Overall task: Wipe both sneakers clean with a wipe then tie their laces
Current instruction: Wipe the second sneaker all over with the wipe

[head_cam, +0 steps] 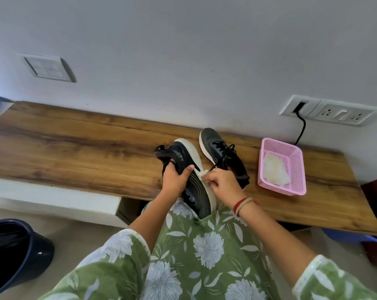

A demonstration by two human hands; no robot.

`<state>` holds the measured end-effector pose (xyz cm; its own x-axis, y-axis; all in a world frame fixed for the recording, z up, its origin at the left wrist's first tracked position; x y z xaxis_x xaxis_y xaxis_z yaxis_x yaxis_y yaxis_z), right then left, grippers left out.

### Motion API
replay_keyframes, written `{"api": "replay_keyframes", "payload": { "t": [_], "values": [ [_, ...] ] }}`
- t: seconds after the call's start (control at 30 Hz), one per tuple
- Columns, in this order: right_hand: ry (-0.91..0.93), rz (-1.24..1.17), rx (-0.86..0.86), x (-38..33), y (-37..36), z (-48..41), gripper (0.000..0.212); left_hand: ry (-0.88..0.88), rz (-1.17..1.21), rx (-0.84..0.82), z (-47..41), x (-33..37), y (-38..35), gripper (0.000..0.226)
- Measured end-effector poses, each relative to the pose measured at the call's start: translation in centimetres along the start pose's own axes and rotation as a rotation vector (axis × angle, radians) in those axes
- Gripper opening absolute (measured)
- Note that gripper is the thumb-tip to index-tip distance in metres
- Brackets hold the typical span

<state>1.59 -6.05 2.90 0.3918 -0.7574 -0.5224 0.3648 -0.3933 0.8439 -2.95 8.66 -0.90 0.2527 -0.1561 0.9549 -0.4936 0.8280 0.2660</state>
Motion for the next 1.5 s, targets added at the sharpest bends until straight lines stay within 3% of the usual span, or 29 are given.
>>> {"api": "replay_keyframes", "payload": {
  "t": [0.07,0.23,0.4,0.63,0.73,0.8,0.93,0.97,1.13,1.5],
  "values": [
    [-0.078,0.025,-0.064,-0.1,1.0,-1.3,0.025,-0.016,-0.012,0.009,0.1,0.2,-0.2,0.052],
    [-0.018,-0.086,0.227,-3.0,3.1,-4.3,0.028,-0.041,-0.037,-0.008,-0.1,0.4,-0.8,0.050],
    [0.101,-0.002,0.188,-2.9,0.2,-3.3,0.024,0.007,0.009,0.012,-0.2,-0.4,0.1,0.048],
    [0.044,0.090,0.144,-1.0,-1.8,1.4,0.026,0.044,0.069,0.006,-0.2,-0.9,0.7,0.050],
    [-0.084,0.271,-0.185,-1.0,-0.8,0.0,0.026,0.057,0.073,-0.001,-0.1,-0.7,0.6,0.052],
    [-0.160,0.239,-0.316,-1.1,0.4,-1.2,0.026,0.067,0.064,-0.005,-0.3,-0.7,0.6,0.054],
    [-0.108,-0.108,0.068,-2.9,2.2,-3.1,0.023,0.067,0.006,-0.020,-0.8,-0.8,0.6,0.058],
    [-0.072,-0.139,0.094,-3.2,1.8,-3.2,0.023,0.066,-0.008,-0.024,-0.8,-0.8,0.6,0.056],
    [0.047,0.019,0.011,-2.7,-1.5,-3.2,0.023,0.078,-0.025,-0.016,-1.0,-1.1,0.7,0.049],
    [-0.026,0.315,-0.141,1.7,-1.9,1.7,0.034,0.090,-0.051,-0.041,-1.5,-1.0,0.2,0.052]
  ]
}}
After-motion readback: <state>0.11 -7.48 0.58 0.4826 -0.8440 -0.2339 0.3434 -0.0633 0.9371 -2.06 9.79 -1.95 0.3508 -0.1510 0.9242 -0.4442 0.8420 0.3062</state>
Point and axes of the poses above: each hand's wrist, its own z-axis away from the middle knuckle, its own y-axis out of the back of the hand, x = y × z, the point moved 5 cm from there along -z, towards the middle knuckle, and after that the axes turned 9 degrees about -y, right-handed, at the moved point
